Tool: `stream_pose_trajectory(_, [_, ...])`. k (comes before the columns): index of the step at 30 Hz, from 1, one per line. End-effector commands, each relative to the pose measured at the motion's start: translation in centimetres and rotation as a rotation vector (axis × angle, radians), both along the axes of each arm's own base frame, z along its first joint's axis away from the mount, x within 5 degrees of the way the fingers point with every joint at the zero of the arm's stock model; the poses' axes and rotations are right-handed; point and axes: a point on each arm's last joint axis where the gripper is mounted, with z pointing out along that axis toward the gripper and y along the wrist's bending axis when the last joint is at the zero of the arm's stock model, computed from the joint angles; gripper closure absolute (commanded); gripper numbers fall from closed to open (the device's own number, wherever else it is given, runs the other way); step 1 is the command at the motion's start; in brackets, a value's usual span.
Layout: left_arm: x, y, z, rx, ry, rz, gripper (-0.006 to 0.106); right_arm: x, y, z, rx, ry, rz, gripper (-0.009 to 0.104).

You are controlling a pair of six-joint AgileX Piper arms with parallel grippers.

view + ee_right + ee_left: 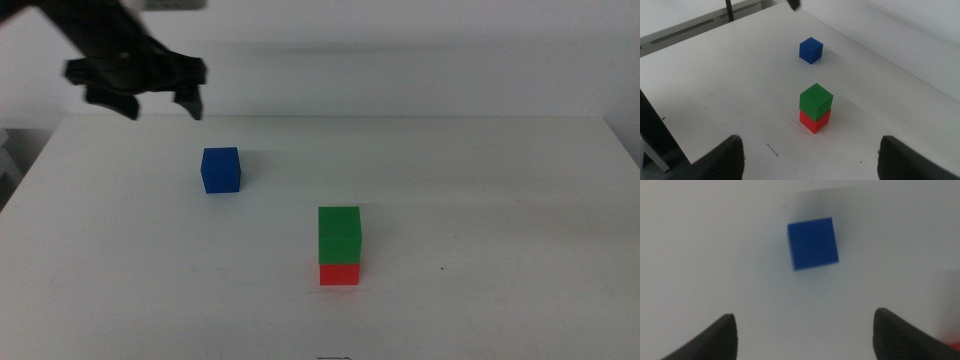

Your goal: Stack red cubes first, then green, then blue cubes in a specific spot.

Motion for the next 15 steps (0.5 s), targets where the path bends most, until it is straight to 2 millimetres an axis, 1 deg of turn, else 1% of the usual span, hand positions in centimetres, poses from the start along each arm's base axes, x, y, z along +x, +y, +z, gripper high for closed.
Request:
stream_pose_trajectory(1, [1.7,-1.1,1.2,-0.021,-0.04,0.006,0.009,0.2,0.0,1.2,0.05,-0.079,-0.01,0.014])
stream_pose_trajectory(2, [2.5,-1.4,0.9,-0.025,-0.036,0.005,0.009,0.2,0.0,1.2,0.05,-0.079,-0.01,0.014])
stream_pose_trajectory(6, [5.7,-2.9,-1.8,-0.033,0.016,0.022,0.009,0.2,0.0,1.2,0.05,-0.079,-0.01,0.014])
stream_pose_trajectory(10, [7.6,-3.5,-4.1,-0.039,0.047,0.041,0.009,0.2,0.0,1.2,0.05,-0.079,-0.01,0.014])
stream_pose_trajectory(15, [8.8,-3.7,-6.3,-0.042,0.07,0.06,0.009,0.2,0.0,1.2,0.05,-0.079,-0.01,0.014])
